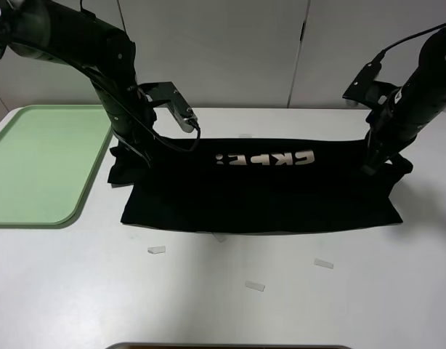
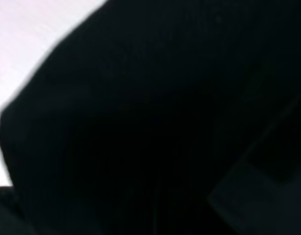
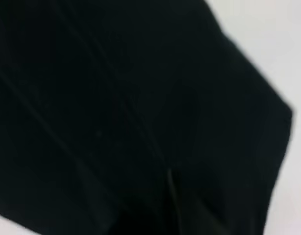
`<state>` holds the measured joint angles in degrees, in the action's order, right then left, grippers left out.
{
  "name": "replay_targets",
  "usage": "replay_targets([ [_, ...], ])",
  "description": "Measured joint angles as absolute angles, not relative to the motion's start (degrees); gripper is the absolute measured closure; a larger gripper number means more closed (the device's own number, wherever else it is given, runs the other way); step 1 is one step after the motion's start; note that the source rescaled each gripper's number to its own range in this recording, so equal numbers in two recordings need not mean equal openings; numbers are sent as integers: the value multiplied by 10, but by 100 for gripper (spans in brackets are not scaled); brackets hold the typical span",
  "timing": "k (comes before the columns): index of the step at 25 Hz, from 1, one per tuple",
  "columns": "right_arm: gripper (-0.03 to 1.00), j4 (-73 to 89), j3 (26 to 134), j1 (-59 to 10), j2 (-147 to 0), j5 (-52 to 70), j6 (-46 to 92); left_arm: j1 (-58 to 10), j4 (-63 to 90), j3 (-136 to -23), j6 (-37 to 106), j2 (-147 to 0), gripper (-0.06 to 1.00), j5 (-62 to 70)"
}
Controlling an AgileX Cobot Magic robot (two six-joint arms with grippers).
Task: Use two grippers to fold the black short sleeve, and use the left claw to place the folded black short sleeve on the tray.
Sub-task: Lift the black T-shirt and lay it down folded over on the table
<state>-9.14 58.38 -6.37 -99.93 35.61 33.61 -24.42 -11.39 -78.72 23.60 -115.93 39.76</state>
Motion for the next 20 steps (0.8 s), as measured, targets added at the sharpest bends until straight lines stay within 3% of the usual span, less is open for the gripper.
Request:
replay_targets([
  [20,97,-99,584,-62,-997,476,322,-243,5,-787,236,-1159,94,450],
])
